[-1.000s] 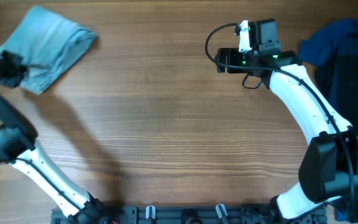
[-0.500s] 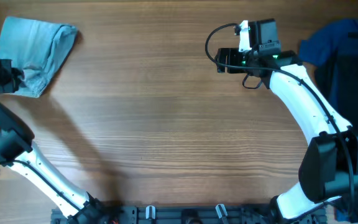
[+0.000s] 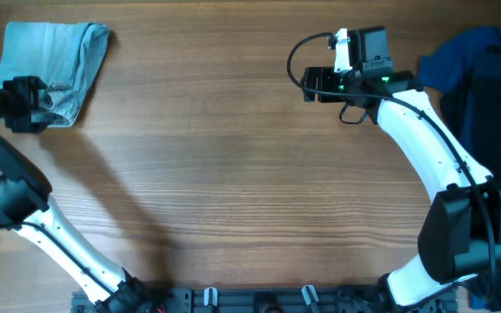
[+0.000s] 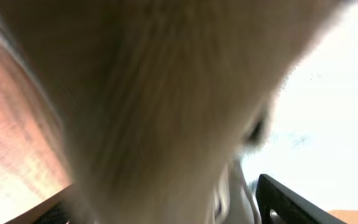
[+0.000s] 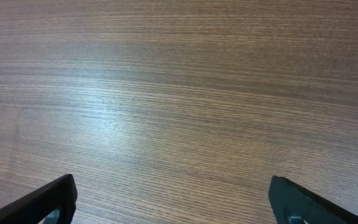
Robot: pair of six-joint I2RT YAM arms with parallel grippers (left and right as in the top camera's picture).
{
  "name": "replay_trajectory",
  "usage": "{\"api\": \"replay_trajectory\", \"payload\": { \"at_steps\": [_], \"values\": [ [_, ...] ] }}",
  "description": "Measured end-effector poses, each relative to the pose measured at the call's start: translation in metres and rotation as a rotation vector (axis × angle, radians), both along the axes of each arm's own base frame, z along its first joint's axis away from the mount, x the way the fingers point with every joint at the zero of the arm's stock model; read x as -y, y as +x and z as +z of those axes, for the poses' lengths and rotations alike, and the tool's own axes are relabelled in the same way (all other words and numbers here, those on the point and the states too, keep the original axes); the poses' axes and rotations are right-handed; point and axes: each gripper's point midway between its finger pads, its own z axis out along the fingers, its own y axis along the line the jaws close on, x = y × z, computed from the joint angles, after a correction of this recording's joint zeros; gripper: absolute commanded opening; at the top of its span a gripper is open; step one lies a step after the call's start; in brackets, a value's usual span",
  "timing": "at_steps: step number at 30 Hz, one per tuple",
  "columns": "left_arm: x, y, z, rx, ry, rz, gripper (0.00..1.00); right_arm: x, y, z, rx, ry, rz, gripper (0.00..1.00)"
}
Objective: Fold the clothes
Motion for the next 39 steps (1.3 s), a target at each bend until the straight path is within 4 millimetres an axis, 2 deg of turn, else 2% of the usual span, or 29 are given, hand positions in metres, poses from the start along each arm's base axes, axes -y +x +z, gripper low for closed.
{"api": "replay_trajectory", "payload": {
  "at_steps": [3,6,8,10,11,12,20,34,36,37,39],
  "values": [
    [-0.002,-0.005,0.026,0.030,0.028,-0.026,0.81,0.000,0.000,0.000,0.000,0.000,0.000,1.00],
    [0.001,-0.008,0.081,0.117,0.095,-0.073,0.75,0.000,0.000,0.000,0.000,0.000,0.000,1.00],
    [0.011,-0.008,0.129,0.206,0.145,-0.114,0.79,0.000,0.000,0.000,0.000,0.000,0.000,1.00],
    [0.022,-0.007,0.162,0.272,0.185,-0.147,0.90,0.000,0.000,0.000,0.000,0.000,0.000,1.00],
    [0.030,-0.004,0.176,0.302,0.205,-0.171,1.00,0.000,0.000,0.000,0.000,0.000,0.000,1.00],
    [0.051,0.003,0.196,0.354,0.225,-0.222,1.00,0.000,0.000,0.000,0.000,0.000,0.000,1.00],
    [0.092,0.019,0.198,0.378,0.213,-0.317,1.00,0.000,0.000,0.000,0.000,0.000,0.000,1.00],
    [0.093,0.019,0.198,0.378,0.213,-0.318,1.00,-0.001,-0.001,0.002,0.005,0.001,0.001,1.00],
    [0.093,0.020,0.198,0.378,0.213,-0.318,1.00,-0.002,-0.004,0.019,0.041,0.006,0.006,1.00],
    [0.093,0.019,0.198,0.378,0.213,-0.318,1.00,-0.006,-0.008,0.041,0.089,0.013,0.015,1.00],
    [0.093,0.020,0.198,0.378,0.214,-0.318,1.00,-0.016,-0.022,0.098,0.218,0.046,0.043,1.00]
  ]
}}
